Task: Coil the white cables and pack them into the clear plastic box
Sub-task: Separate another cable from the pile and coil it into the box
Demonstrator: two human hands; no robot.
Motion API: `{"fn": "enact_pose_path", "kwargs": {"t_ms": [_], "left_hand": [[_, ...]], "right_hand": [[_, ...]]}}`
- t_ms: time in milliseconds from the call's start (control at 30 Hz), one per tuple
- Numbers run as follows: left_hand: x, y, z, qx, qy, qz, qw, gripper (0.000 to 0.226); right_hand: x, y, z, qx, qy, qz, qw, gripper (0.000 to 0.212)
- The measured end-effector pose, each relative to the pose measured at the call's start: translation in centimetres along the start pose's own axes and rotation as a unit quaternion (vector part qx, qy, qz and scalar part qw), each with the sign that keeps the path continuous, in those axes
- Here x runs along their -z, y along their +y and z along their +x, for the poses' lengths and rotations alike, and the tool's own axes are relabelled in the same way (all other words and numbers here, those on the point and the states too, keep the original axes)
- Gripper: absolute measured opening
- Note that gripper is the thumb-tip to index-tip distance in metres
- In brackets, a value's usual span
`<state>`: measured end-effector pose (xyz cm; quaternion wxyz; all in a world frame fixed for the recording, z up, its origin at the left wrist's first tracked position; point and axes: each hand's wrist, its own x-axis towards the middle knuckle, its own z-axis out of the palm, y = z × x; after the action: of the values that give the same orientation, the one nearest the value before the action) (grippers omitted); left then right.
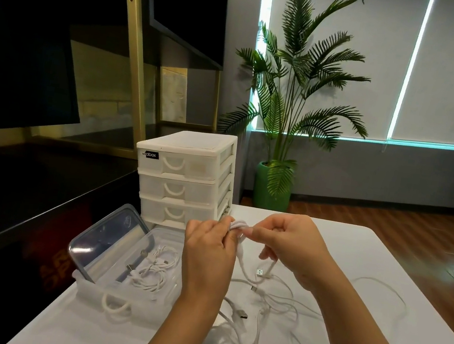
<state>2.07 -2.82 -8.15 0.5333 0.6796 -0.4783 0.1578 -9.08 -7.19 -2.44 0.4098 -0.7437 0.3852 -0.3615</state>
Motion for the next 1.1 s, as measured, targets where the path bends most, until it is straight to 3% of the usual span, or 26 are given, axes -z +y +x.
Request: {"fn": "enact_pose_path", "kwargs": {"t_ms": [300, 400, 633, 767, 867, 967, 1100], "left_hand": [[-0.4, -0.7, 0.1, -0.051, 0.030, 0.073, 0.996, 0.021], [-0.1, -0.3, 0.0, -0.027, -0.034, 0.037, 0.998, 0.013], [0.6, 0.6, 0.0, -0.063, -0.158, -0.087, 0.982, 0.011], [0.8, 0.7, -0.2, -0.083, -0.129, -0.121, 0.981, 0.012], [0.8, 1.3, -0.5, -0.072, -0.119, -0.151, 0.979, 0.026], [0.7, 1.3, -0.6, -0.146, -0.078, -0.166, 0.972, 0.025], [0.5, 1.0, -0.5, -0.165, -0.076, -0.185, 0.966, 0.020]], "right_hand": [[0.2, 0.8, 0.5, 0.017, -0.025, -0.126, 0.992, 0.014], [0.5, 0.6, 0.5, 0.036, 0.002, -0.141, 0.989, 0.010], [1.5, 0.2, 0.5, 0.075, 0.011, -0.116, 0.990, 0.003], [1.6, 0.2, 0.6, 0.063, -0.018, -0.052, 0.997, 0.015], [1.9, 0.5, 0.6, 0.054, -0.023, -0.011, 0.998, 0.027], [1.8, 0.7, 0.6, 0.043, -0.046, 0.014, 0.998, 0.029], [1.7, 0.9, 0.7, 0.034, -0.062, 0.048, 0.996, 0.031]]}}
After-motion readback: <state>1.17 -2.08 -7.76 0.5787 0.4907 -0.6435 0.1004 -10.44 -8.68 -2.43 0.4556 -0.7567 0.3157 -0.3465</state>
